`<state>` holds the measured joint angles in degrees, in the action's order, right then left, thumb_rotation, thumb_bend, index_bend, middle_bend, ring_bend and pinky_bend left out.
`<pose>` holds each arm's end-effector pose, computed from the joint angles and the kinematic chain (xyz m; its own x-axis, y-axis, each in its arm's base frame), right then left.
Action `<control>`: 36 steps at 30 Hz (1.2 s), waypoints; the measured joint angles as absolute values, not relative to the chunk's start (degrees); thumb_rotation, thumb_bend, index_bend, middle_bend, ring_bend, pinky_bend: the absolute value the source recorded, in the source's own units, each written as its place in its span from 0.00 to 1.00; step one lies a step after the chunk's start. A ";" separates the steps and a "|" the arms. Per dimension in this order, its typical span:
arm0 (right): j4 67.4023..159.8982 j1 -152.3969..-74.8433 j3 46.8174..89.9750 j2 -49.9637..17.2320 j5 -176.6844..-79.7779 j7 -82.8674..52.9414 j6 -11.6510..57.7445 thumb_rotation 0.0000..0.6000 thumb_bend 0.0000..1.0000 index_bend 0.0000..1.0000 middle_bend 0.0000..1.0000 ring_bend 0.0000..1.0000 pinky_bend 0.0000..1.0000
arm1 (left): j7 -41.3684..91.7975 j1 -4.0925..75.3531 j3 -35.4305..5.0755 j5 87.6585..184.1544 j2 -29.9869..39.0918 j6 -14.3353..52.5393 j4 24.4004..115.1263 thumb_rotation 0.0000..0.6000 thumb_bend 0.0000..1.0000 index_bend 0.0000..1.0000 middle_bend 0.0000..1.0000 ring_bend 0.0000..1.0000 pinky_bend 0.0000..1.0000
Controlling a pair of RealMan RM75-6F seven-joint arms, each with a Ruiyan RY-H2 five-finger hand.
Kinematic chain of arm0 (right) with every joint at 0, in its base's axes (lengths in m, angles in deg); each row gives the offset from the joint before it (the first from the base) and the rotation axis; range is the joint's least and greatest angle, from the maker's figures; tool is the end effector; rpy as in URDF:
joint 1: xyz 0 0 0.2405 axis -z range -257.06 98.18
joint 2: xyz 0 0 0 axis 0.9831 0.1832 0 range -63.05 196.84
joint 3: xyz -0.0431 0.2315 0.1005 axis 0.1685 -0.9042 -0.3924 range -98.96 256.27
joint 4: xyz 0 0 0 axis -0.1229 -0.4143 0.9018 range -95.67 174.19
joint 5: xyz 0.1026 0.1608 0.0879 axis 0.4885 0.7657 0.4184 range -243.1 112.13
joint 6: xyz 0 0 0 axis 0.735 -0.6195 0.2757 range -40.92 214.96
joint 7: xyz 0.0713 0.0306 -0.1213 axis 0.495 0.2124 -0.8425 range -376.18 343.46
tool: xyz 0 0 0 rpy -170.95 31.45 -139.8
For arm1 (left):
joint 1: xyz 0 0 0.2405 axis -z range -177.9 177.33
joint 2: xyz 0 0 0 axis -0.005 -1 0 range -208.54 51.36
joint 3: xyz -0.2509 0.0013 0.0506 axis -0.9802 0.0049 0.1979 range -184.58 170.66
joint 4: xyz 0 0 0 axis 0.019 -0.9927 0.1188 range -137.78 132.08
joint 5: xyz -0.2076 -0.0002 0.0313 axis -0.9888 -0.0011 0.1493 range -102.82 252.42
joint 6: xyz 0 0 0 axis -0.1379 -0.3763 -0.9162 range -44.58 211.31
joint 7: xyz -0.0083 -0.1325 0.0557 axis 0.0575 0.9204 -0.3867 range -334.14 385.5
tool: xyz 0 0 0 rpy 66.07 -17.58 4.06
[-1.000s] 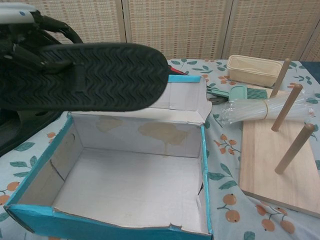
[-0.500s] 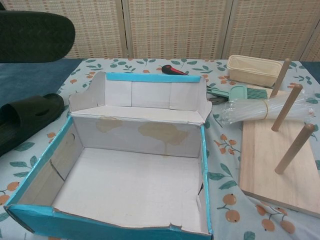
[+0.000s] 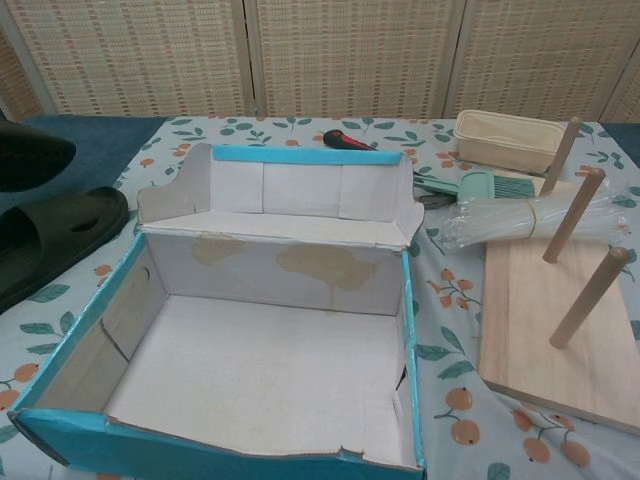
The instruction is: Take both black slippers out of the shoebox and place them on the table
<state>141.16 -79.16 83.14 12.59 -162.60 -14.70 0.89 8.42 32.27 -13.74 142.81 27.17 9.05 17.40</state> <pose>-0.2870 -0.1242 0.1731 0.3782 -0.1482 0.9138 -0.9250 -0.0988 0.3668 -0.3354 0.3709 0.0814 0.8838 -0.1724 0.4350 0.4619 0.1730 -0.8699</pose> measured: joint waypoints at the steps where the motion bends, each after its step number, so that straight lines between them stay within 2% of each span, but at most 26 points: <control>1: 141.17 -79.19 83.14 12.57 -162.54 -14.74 1.01 1.00 0.15 0.00 0.00 0.00 0.00 | 9.06 32.02 -13.80 142.84 28.37 10.87 16.10 1.00 0.73 0.43 0.31 0.16 0.22; 2: 141.18 -79.21 83.16 12.56 -162.56 -14.79 1.06 1.00 0.15 0.00 0.00 0.00 0.00 | 9.78 31.76 -13.90 142.83 29.42 12.66 15.19 1.00 0.72 0.36 0.23 0.10 0.20; 3: 141.20 -79.23 83.19 12.54 -162.63 -14.82 1.08 1.00 0.15 0.00 0.00 0.00 0.00 | 10.62 31.42 -14.03 142.78 30.40 15.03 14.56 1.00 0.68 0.25 0.13 0.05 0.17; 5: 141.27 -79.21 83.30 12.52 -162.88 -14.93 1.06 1.00 0.15 0.00 0.00 0.00 0.00 | 11.50 30.83 -14.25 142.65 31.19 18.57 14.45 1.00 0.60 0.06 0.01 0.00 0.11; 6: 141.31 -79.18 83.34 12.52 -162.99 -14.97 0.99 1.00 0.15 0.00 0.00 0.00 0.00 | 11.99 30.32 -14.45 142.56 31.48 20.64 14.79 1.00 0.54 0.00 0.00 0.00 0.10; 8: 141.38 -79.05 83.41 12.55 -163.17 -14.99 0.70 1.00 0.15 0.00 0.00 0.00 0.00 | 13.09 29.67 -14.69 142.58 31.55 22.54 16.02 1.00 0.47 0.00 0.00 0.00 0.09; 11: 141.51 -78.74 83.49 12.62 -163.34 -15.03 0.14 1.00 0.15 0.00 0.00 0.00 0.00 | 16.08 28.71 -15.10 142.95 30.89 21.83 19.97 1.00 0.42 0.00 0.00 0.00 0.08; 19: 141.73 -78.62 84.03 12.87 -164.30 -15.15 0.13 1.00 0.15 0.00 0.00 0.00 0.00 | 19.88 26.02 -16.05 144.35 24.91 16.47 39.73 1.00 0.33 0.00 0.00 0.00 0.05; 24: 141.70 -78.35 84.06 13.19 -164.48 -14.61 -0.60 1.00 0.15 0.00 0.00 0.00 0.00 | 20.29 24.29 -17.48 144.39 19.16 13.62 53.49 1.00 0.33 0.00 0.00 0.00 0.05; 33: 141.58 -78.28 84.01 13.23 -164.43 -14.58 -0.63 1.00 0.15 0.00 0.00 0.00 0.00 | 19.29 21.38 -18.68 143.61 10.46 11.42 68.59 1.00 0.32 0.00 0.00 0.00 0.05; 36: 141.57 -78.23 84.02 13.17 -164.54 -14.78 -0.75 1.00 0.15 0.00 0.00 0.00 0.00 | 19.08 19.97 -18.27 144.91 7.46 9.11 73.67 1.00 0.37 0.00 0.00 0.00 0.05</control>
<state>141.57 -78.23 84.02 13.17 -164.54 -14.78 -0.75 19.08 19.97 -18.27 144.91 7.46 9.11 73.67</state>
